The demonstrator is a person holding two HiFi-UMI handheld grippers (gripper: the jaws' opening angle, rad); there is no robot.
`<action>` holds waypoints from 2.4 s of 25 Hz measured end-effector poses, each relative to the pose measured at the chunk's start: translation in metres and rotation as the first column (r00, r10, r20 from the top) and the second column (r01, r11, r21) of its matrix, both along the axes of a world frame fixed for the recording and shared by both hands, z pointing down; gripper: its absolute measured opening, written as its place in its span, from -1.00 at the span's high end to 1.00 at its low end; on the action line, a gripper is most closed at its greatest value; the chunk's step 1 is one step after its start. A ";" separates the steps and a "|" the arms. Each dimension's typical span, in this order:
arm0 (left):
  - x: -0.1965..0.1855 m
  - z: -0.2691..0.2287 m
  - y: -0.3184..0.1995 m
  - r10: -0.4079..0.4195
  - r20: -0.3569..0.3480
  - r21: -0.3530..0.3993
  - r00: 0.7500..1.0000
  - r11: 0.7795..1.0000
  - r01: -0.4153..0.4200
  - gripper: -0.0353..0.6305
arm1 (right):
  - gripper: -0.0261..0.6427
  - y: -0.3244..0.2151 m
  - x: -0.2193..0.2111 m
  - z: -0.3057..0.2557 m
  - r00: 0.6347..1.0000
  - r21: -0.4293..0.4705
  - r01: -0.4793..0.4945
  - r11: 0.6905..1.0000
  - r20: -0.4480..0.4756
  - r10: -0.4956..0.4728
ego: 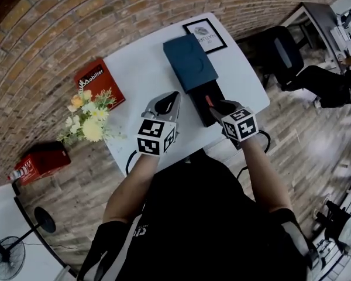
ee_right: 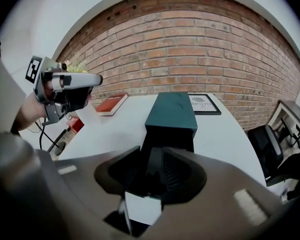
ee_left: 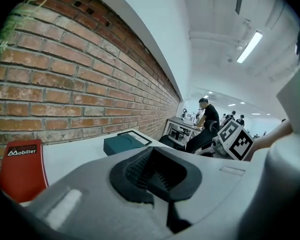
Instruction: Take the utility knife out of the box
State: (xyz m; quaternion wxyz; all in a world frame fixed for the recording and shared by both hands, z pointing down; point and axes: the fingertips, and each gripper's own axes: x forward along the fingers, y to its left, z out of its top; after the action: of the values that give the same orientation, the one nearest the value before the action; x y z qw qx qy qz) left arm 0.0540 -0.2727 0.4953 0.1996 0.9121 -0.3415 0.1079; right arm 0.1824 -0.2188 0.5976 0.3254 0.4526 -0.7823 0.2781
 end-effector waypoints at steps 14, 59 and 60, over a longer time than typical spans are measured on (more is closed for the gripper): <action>0.009 0.025 -0.016 -0.053 0.018 -0.064 0.998 0.996 0.054 0.87 | 0.38 -0.013 0.008 0.065 0.987 -0.212 0.140 0.967 -0.043 -0.152; -0.026 0.035 -0.011 -0.144 -0.029 -0.108 0.989 0.984 0.140 0.87 | 0.69 -0.002 0.000 0.113 0.877 -0.368 0.277 0.888 -0.280 -0.390; -0.025 0.034 -0.012 -0.145 -0.032 -0.109 0.989 0.984 0.140 0.87 | 0.69 -0.003 -0.003 0.112 0.869 -0.352 0.297 0.888 -0.286 -0.404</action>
State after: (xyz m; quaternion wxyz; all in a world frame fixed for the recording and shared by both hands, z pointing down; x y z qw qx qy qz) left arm 0.0288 -0.2843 0.5298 0.2620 0.8753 -0.3956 0.0932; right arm 0.1796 -0.2217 0.7094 0.5692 0.2896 -0.7303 0.2426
